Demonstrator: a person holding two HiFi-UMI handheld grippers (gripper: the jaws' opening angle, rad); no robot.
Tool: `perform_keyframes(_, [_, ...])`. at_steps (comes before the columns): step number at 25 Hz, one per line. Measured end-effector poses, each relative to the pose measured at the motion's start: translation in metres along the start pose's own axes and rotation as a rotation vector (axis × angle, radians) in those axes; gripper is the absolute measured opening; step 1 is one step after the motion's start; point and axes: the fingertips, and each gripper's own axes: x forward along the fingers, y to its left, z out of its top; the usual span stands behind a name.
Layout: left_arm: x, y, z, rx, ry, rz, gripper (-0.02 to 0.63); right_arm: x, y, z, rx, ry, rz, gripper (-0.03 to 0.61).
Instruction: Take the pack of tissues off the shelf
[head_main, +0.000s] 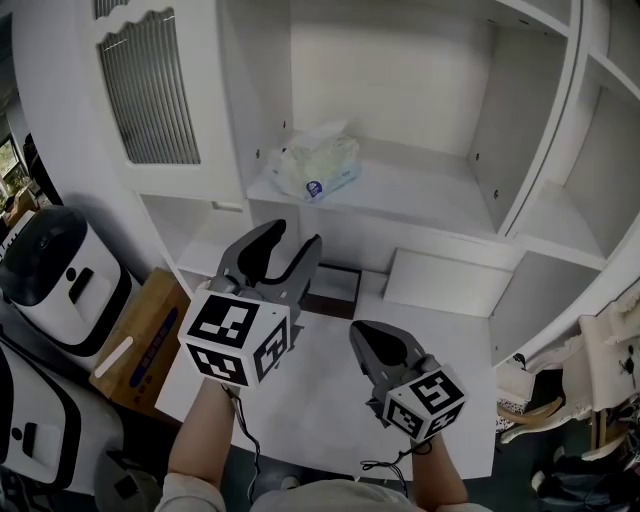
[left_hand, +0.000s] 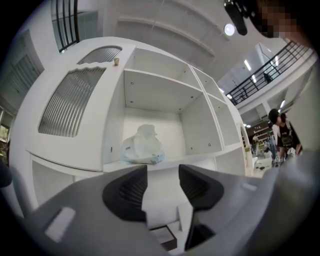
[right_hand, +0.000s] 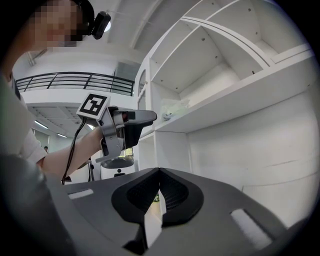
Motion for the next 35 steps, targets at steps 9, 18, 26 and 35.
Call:
perform_keyframes(9, [0.022,0.010,0.005,-0.020,-0.014,0.056,0.225,0.000,-0.016,0.000,0.011,-0.002,0.020,0.003])
perform_keyframes(18, [0.039,0.015,0.017,0.021,-0.033,0.116,0.229,0.002,-0.031,0.001,0.019,-0.006,0.034,0.003])
perform_keyframes(26, [0.046,0.026,0.011,0.051,-0.017,0.199,0.053,0.001,-0.043,-0.002,0.032,-0.003,0.032,0.003])
perform_keyframes(35, [0.042,0.025,0.011,0.048,-0.041,0.198,0.002,0.005,-0.044,-0.005,0.037,0.001,0.037,0.003])
